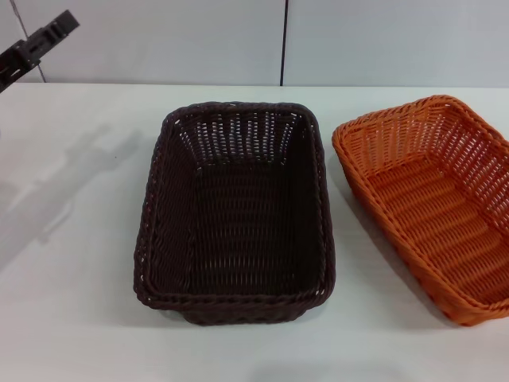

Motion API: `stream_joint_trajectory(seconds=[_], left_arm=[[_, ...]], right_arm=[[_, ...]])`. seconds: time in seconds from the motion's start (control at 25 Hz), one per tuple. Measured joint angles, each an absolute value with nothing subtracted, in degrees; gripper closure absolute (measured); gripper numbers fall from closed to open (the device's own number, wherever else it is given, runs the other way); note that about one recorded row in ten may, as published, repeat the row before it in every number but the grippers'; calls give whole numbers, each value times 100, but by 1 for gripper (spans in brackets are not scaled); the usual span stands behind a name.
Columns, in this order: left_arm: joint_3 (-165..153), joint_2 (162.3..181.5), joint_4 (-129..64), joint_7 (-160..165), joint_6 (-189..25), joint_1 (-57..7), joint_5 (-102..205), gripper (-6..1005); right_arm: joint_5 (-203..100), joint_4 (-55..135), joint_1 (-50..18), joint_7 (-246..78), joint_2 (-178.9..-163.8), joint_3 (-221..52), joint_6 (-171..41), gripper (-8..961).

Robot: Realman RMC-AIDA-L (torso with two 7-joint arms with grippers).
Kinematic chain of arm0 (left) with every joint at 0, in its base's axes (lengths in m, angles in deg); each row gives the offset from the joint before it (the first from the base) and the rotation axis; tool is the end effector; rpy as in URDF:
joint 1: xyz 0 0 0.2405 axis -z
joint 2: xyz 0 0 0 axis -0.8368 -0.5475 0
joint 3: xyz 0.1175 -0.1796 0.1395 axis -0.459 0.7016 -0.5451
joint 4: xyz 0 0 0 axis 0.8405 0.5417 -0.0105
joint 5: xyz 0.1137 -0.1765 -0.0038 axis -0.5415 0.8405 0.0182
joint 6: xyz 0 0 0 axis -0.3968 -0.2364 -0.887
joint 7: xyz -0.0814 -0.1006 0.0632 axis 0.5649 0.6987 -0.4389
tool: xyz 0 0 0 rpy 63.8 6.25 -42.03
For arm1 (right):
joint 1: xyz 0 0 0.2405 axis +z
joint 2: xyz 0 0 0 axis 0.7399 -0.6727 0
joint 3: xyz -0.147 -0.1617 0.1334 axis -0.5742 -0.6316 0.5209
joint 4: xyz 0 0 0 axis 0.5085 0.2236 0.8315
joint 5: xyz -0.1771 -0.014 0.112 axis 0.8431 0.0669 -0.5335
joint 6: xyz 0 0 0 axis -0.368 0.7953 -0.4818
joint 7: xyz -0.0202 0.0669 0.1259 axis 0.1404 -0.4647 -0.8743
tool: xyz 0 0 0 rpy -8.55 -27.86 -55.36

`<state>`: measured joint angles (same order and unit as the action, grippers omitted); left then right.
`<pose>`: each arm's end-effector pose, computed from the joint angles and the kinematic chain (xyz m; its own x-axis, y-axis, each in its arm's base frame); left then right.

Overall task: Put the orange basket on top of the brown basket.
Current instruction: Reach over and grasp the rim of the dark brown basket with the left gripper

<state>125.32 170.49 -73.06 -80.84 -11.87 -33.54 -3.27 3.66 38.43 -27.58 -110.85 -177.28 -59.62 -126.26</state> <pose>-0.2860 0.3861 0.0941 0.2413 0.2748 0.9307 0.8968 -0.4296 -0.1056 0.4285 0.2681 0.0742 0.4229 0.2167 -0.8799 -0.8604 0.4007 -0.3149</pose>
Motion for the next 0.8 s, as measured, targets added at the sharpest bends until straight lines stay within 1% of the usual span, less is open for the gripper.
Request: stream_joint_trajectory(seconds=[0.16, 0.24, 0.28, 0.32, 0.36, 0.44, 0.52, 0.6, 0.64, 0.76, 0.8], left_arm=[[12541, 17027, -7667, -7592, -1183, -3352, -876, 167], [12588, 17055, -7737, -7509, -1184, -3351, -1026, 168], [12636, 17089, -7737, -7523, -1192, -3351, -1062, 169], [12718, 17171, -7720, -7677, -1192, -3356, -1064, 170], [12718, 17171, -7720, -7677, -1192, -3356, -1064, 170], [12814, 17285, -7719, -7932, -1185, -3384, -1051, 170], [12814, 17285, -7719, -7932, -1185, -3384, -1051, 170], [12988, 17377, -7796, -7962, -1090, -3411, -1105, 170], [12988, 17377, -7796, -7962, -1090, -3411, -1105, 170], [12778, 17158, -8008, -7163, -1081, -3395, -1450, 170], [12589, 16965, -8279, -6307, -1055, -3359, -1937, 170]], right_arm=[[366, 3848, -2746, -11085, -17727, -5969, -12614, 210], [366, 3848, -2735, -11085, -17726, -5980, -12606, 210], [366, 3848, -2732, -11085, -17725, -5980, -12603, 210], [365, 3848, -2730, -11085, -17725, -5981, -12600, 210], [365, 3848, -2727, -11085, -17725, -5983, -12599, 210], [365, 3848, -2722, -11085, -17725, -5985, -12599, 210], [364, 3848, -2709, -11085, -17721, -5989, -12598, 210], [363, 3847, -2685, -11085, -17716, -5993, -12598, 210], [363, 3847, -2685, -11085, -17716, -5993, -12598, 210], [363, 3839, -2678, -11085, -17723, -6006, -12596, 210], [363, 3838, -2679, -11085, -17726, -6008, -12592, 210]])
